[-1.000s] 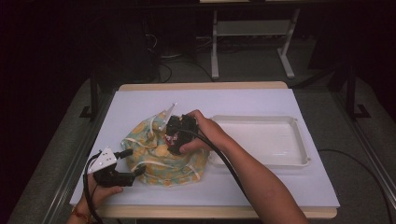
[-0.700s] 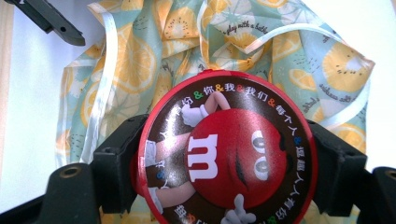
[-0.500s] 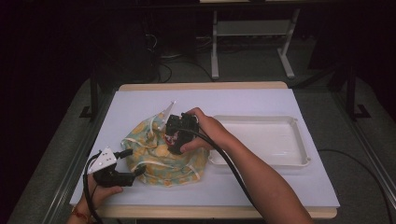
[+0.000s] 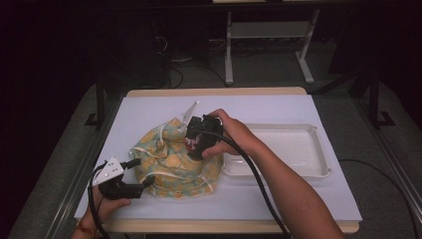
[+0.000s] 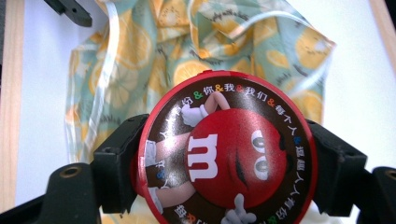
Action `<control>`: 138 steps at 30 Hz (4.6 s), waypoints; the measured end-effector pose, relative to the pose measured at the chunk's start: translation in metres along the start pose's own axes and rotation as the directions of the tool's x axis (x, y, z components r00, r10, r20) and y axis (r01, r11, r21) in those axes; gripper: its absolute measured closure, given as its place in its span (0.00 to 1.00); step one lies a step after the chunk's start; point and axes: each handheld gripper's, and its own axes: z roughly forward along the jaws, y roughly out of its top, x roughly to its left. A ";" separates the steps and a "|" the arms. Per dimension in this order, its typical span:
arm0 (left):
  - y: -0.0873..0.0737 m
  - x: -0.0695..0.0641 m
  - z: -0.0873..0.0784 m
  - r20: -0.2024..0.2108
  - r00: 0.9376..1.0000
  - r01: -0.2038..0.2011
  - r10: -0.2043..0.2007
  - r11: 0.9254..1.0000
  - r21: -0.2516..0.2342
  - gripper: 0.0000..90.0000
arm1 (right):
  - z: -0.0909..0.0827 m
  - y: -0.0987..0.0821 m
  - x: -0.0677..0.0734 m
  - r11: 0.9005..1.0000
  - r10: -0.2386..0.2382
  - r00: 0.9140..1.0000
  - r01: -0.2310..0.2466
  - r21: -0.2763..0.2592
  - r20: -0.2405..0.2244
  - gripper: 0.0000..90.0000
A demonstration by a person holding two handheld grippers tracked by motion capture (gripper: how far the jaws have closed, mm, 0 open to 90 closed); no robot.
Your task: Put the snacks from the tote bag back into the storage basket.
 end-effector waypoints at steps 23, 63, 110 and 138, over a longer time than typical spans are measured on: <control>-0.001 0.001 0.002 -0.010 1.000 -0.005 0.005 1.000 0.018 0.19 | -0.030 -0.053 -0.026 0.997 0.072 0.997 -0.073 0.029 0.031 0.26; -0.001 0.000 0.004 -0.003 1.000 -0.006 0.006 1.000 0.028 0.19 | -0.027 -0.124 -0.047 0.977 0.137 0.990 -0.141 0.158 0.038 0.26; -0.002 -0.002 0.006 0.012 1.000 -0.014 0.014 0.999 0.041 0.19 | -0.002 -0.168 -0.059 0.962 0.170 0.985 -0.175 0.209 0.041 0.26; -0.002 -0.003 0.007 0.019 1.000 -0.017 0.016 0.999 0.047 0.19 | 0.001 -0.170 -0.062 0.958 0.185 0.983 -0.184 0.218 0.016 0.25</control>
